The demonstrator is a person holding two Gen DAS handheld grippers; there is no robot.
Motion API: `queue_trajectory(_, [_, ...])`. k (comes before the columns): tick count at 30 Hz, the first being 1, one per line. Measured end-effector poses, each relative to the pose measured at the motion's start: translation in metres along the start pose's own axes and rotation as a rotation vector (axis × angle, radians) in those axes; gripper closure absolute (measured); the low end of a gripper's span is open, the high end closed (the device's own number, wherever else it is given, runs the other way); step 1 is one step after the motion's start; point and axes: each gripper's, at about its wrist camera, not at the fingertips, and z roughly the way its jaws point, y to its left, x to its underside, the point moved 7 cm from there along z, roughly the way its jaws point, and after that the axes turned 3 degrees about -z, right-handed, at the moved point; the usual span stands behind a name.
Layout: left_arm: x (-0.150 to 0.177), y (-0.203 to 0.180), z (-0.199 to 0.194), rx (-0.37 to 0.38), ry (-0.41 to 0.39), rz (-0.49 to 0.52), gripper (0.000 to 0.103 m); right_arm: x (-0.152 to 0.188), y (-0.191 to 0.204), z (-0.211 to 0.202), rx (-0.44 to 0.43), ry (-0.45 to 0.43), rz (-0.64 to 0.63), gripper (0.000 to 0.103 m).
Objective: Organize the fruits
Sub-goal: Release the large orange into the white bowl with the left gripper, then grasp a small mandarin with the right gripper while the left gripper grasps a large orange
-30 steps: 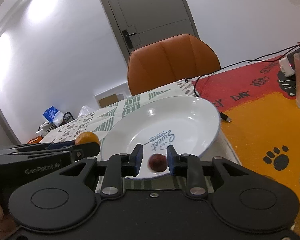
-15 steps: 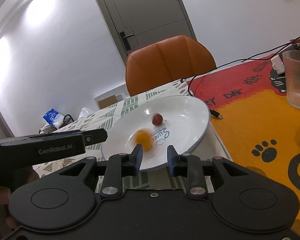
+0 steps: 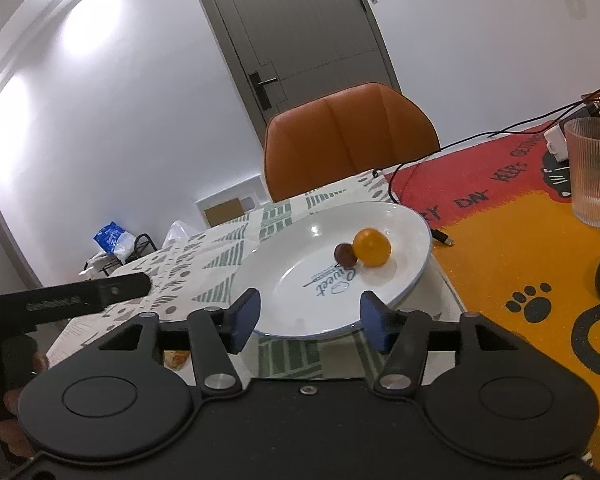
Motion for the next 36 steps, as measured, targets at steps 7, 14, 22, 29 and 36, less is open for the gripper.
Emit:
queue_trajectory(7, [0.0, 0.026, -0.026, -0.019, -0.02, -0.036, 0.014, 0.003, 0.014, -0.007, -0.002, 0.001, -0.004, 0.028])
queue_trajectory(14, [0.002, 0.05, -0.052, -0.06, -0.045, -0.071, 0.01, 0.002, 0.037, -0.015, -0.014, -0.012, -0.048, 0.01])
queue_trajectory(22, [0.004, 0.073, -0.075, -0.095, -0.065, -0.095, 0.009, 0.0, 0.058, -0.021, -0.045, -0.026, -0.066, 0.0])
queue_trajectory(29, [0.009, 0.098, -0.085, -0.136, -0.071, -0.121, 0.008, 0.004, 0.077, -0.019, -0.076, -0.011, -0.094, 0.0])
queue_trajectory(36, [0.02, 0.12, -0.089, -0.165, -0.068, -0.154, 0.008, 0.014, 0.094, -0.012, -0.102, 0.019, -0.121, 0.0])
